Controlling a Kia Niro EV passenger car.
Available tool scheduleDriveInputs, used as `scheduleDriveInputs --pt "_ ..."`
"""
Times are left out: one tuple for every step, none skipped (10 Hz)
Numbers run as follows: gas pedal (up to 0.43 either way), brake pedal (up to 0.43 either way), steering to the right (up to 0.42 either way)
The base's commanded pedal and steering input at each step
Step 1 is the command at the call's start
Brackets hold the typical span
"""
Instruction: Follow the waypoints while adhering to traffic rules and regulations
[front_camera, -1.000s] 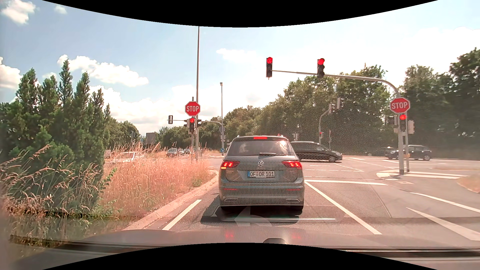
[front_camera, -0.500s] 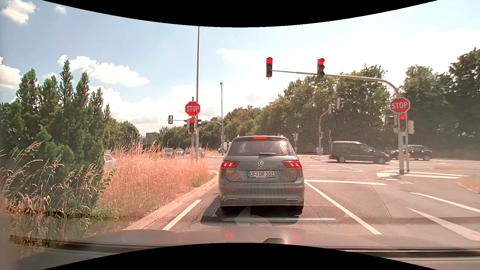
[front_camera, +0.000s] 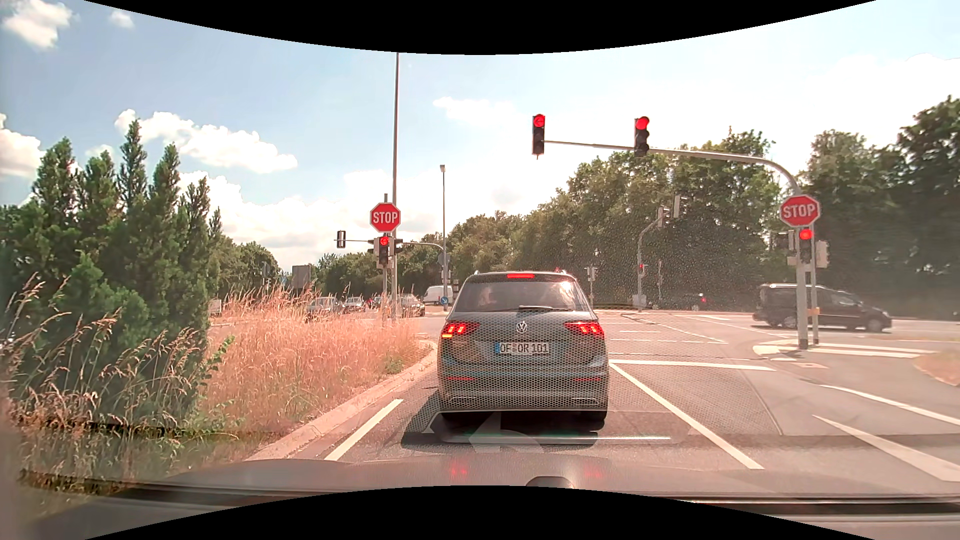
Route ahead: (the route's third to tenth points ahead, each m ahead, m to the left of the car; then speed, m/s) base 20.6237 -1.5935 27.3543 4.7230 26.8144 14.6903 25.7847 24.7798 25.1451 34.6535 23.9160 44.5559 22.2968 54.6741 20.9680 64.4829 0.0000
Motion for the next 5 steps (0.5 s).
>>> scheduleDriveInputs --pt "0.000 0.238 0.008" --pt "0.000 0.238 0.008" --pt "0.000 0.238 0.008" --pt "0.000 0.238 0.008" --pt "0.000 0.238 0.008"
